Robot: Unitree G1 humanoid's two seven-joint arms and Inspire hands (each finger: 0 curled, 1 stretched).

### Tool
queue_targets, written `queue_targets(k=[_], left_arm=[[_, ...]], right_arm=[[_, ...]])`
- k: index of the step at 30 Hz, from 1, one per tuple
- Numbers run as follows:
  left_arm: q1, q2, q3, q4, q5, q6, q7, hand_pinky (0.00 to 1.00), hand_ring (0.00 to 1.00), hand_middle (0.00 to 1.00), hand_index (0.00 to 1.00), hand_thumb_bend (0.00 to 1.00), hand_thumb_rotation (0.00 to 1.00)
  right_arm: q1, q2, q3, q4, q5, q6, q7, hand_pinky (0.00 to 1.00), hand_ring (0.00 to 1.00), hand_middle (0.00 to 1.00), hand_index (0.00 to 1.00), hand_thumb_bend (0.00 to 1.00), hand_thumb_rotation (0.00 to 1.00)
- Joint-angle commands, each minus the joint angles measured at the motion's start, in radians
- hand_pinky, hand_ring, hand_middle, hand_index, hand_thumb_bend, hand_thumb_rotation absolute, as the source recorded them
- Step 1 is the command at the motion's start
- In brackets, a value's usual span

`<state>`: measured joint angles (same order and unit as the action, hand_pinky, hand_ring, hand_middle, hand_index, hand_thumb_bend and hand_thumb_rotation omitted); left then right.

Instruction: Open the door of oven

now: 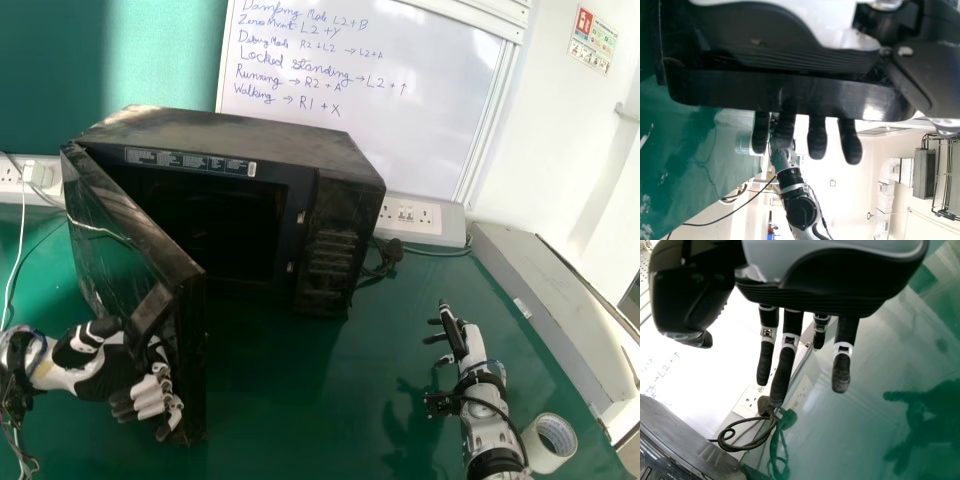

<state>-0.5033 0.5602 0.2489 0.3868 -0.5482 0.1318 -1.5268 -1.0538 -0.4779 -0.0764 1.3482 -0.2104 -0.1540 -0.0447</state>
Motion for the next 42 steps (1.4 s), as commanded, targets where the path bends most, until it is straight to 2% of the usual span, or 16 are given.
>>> queue_targets(k=[1,5,8,11,14,16,20,23,25,27,30,32,35,38,40,42], left_arm=[[-0.148,0.321,0.619,0.366,-0.223,-0.160,0.564,0.00,0.00,0.03,0.04,0.85,0.93],[-0.145,0.342,0.625,0.406,-0.224,-0.207,0.590,0.00,0.00,0.04,0.04,0.85,0.96],[-0.139,0.366,0.636,0.440,-0.242,-0.211,0.611,0.00,0.00,0.03,0.03,0.84,0.98],[-0.137,0.405,0.635,0.495,-0.267,-0.203,0.583,0.00,0.00,0.03,0.03,0.84,0.99],[-0.133,0.433,0.627,0.530,-0.274,-0.211,0.574,0.00,0.00,0.03,0.03,0.83,0.99],[-0.136,0.446,0.616,0.547,-0.277,-0.227,0.564,0.00,0.00,0.03,0.04,0.83,0.95],[-0.156,0.477,0.580,0.572,-0.266,-0.224,0.587,0.00,0.00,0.03,0.04,0.85,0.95],[-0.188,0.523,0.520,0.617,-0.225,-0.223,0.594,0.00,0.00,0.04,0.04,0.85,0.97],[-0.206,0.546,0.476,0.603,-0.175,-0.202,0.628,0.00,0.00,0.03,0.05,0.85,0.95],[-0.208,0.560,0.448,0.573,-0.125,-0.199,0.663,0.00,0.00,0.03,0.06,0.84,0.95],[-0.178,0.571,0.455,0.528,-0.082,-0.200,0.731,0.00,0.00,0.03,0.07,0.81,0.98],[-0.161,0.584,0.469,0.545,-0.088,-0.203,0.744,0.00,0.00,0.03,0.06,0.78,1.00],[-0.151,0.617,0.467,0.604,-0.111,-0.176,0.732,0.00,0.00,0.03,0.05,0.78,1.00],[-0.139,0.634,0.441,0.613,-0.089,-0.153,0.722,0.00,0.00,0.03,0.05,0.79,1.00],[-0.134,0.632,0.404,0.591,-0.054,-0.118,0.700,0.00,0.00,0.03,0.05,0.81,0.98],[-0.131,0.621,0.347,0.589,-0.012,-0.125,0.650,0.00,0.00,0.04,0.04,0.80,0.97]], right_arm=[[-0.012,-0.018,-0.015,0.003,0.008,0.010,0.001,0.18,0.23,0.36,0.61,0.69,1.00],[-0.011,-0.019,-0.010,0.002,0.004,0.001,0.005,0.18,0.23,0.36,0.62,0.66,1.00],[-0.012,-0.018,-0.013,0.002,0.007,0.005,0.003,0.19,0.23,0.35,0.61,0.66,1.00],[-0.013,-0.019,-0.010,0.002,0.003,0.006,-0.001,0.17,0.23,0.36,0.61,0.67,1.00],[-0.010,-0.021,-0.008,0.001,0.001,-0.002,0.001,0.18,0.23,0.36,0.61,0.68,1.00],[-0.012,-0.020,-0.014,0.002,0.007,0.005,0.000,0.18,0.23,0.36,0.61,0.70,1.00],[-0.012,-0.019,-0.013,0.001,0.006,0.001,-0.001,0.18,0.22,0.36,0.60,0.67,1.00],[-0.015,-0.020,-0.019,0.002,0.012,0.010,0.002,0.18,0.23,0.36,0.61,0.69,1.00],[-0.016,-0.021,-0.018,0.002,0.012,0.015,0.003,0.18,0.23,0.36,0.61,0.70,1.00],[-0.016,-0.024,-0.020,0.002,0.014,0.014,0.010,0.18,0.23,0.36,0.62,0.66,1.00],[-0.013,-0.028,-0.025,0.002,0.018,0.008,0.013,0.18,0.23,0.36,0.62,0.65,1.00],[-0.011,-0.030,-0.021,0.002,0.013,0.005,0.007,0.18,0.23,0.37,0.61,0.67,1.00],[-0.013,-0.034,-0.019,0.001,0.011,0.007,0.007,0.18,0.23,0.37,0.61,0.69,1.00],[-0.015,-0.040,-0.024,0.000,0.017,0.011,0.017,0.17,0.24,0.37,0.61,0.67,1.00],[-0.013,-0.044,-0.026,0.000,0.018,0.008,0.016,0.17,0.23,0.37,0.61,0.68,1.00],[-0.011,-0.048,-0.023,0.000,0.014,0.007,0.009,0.17,0.23,0.36,0.61,0.69,1.00]])
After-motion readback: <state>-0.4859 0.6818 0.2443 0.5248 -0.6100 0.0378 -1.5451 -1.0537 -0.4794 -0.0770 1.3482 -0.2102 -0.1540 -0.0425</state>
